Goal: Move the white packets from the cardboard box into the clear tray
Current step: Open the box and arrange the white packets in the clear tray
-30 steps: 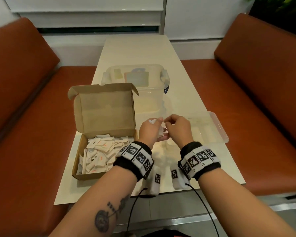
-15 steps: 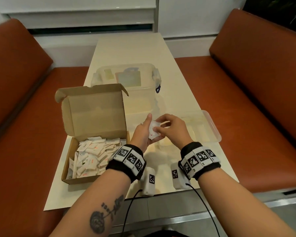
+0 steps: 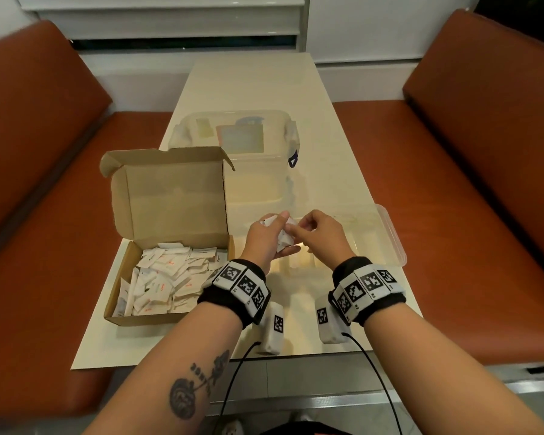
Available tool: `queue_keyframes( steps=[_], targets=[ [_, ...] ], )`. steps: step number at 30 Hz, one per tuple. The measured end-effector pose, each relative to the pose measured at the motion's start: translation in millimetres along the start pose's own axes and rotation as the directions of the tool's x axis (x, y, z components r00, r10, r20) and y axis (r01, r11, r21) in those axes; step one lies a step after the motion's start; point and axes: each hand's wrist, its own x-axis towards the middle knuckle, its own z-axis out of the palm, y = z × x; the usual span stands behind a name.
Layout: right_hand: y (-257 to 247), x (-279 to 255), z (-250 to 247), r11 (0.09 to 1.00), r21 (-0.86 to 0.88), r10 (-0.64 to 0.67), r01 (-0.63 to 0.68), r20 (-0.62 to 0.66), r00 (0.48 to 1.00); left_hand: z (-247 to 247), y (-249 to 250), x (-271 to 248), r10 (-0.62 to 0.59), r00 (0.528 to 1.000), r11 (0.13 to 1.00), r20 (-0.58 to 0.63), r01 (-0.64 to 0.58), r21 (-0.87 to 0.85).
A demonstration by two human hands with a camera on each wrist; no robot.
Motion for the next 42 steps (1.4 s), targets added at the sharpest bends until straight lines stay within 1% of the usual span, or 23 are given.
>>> queue_keyframes(
  steps=[3,5,9,12,17,19,20,22,24,26,28,30,32,34,36,38,40,42],
  targets=[
    [-0.7,-0.4,-2.1,1.000,0.025,0.007,-0.007,-0.005,1.000,3.3,-1.2,3.1,0.022,0.999,1.000,-0.036,-0.022,-0.013],
    [-3.1,-0.2,-2.8,0.999,0.052,0.015,-0.014,-0.016,1.000,3.8,-0.2,4.4,0.039,0.999,0.999,-0.036,-0.039,-0.007],
    [-8.6,2.2,-1.5,0.998,0.066,0.003,-0.001,-0.039,0.999,1.0,4.2,5.4,0.049,0.999,0.999,0.004,-0.049,0.013],
    [-12.9,3.0,1.5,0.995,0.101,0.004,0.003,-0.071,0.997,-2.9,6.7,5.2,0.028,0.999,0.999,0.026,-0.029,0.030],
    [-15.3,9.6,4.1,0.999,0.003,-0.044,0.044,-0.122,0.992,-10.8,9.1,6.0,-0.035,0.998,0.996,0.049,0.031,0.082],
    [-15.2,12.1,5.3,0.998,-0.031,-0.057,0.053,-0.139,0.989,-12.8,7.8,5.8,-0.041,0.997,0.992,0.059,0.034,0.118],
    [-15.1,12.5,6.4,0.998,-0.031,-0.056,0.052,-0.148,0.987,-13.2,7.4,5.6,-0.040,0.997,0.992,0.062,0.032,0.126],
    [-14.5,11.5,9.4,0.999,0.021,-0.022,0.025,-0.158,0.987,-12.2,7.5,6.2,-0.030,0.998,0.993,0.054,0.023,0.120],
    [-12.8,9.4,10.4,0.997,0.070,0.031,-0.022,-0.134,0.991,-9.8,7.6,6.4,-0.012,0.999,0.995,0.029,0.009,0.098],
    [-10.6,8.0,6.4,0.993,0.105,0.067,-0.058,-0.080,0.995,-6.9,7.4,6.2,-0.002,1.000,0.996,0.004,0.001,0.085],
    [-9.2,8.3,-1.3,0.985,0.159,0.070,-0.064,-0.035,0.997,-3.8,7.8,6.6,0.004,1.000,0.996,-0.005,-0.004,0.093],
    [-7.9,11.1,-9.5,0.981,0.187,0.064,-0.059,-0.018,0.998,-0.2,8.9,8.2,0.005,1.000,0.993,-0.025,-0.002,0.115],
    [-7.8,15.9,-17.9,0.988,0.150,0.049,-0.046,-0.015,0.999,4.2,10.3,10.6,0.008,0.999,0.989,-0.046,-0.001,0.150],
    [-7.1,23.2,-30.6,0.997,0.079,0.030,-0.027,-0.038,0.999,8.7,10.2,13.3,0.038,0.997,0.979,-0.072,-0.022,0.200],
    [-3.3,32.2,-48.6,0.999,-0.038,0.013,-0.017,-0.098,0.995,10.4,7.9,18.3,0.115,0.987,0.934,-0.108,-0.070,0.350],
    [4.2,41.6,-67.0,0.987,-0.161,0.002,-0.026,-0.147,0.989,9.8,5.0,23.2,0.191,0.973,0.843,-0.127,-0.097,0.529],
    [11.3,49.5,-79.4,0.965,-0.259,0.006,-0.043,-0.139,0.990,8.5,1.4,29.1,0.204,0.968,0.773,-0.148,-0.067,0.631],
    [16.6,55.6,-84.1,0.937,-0.344,0.018,-0.050,-0.095,0.995,6.2,-2.1,33.4,0.204,0.964,0.703,-0.169,-0.024,0.711]
  ],
)
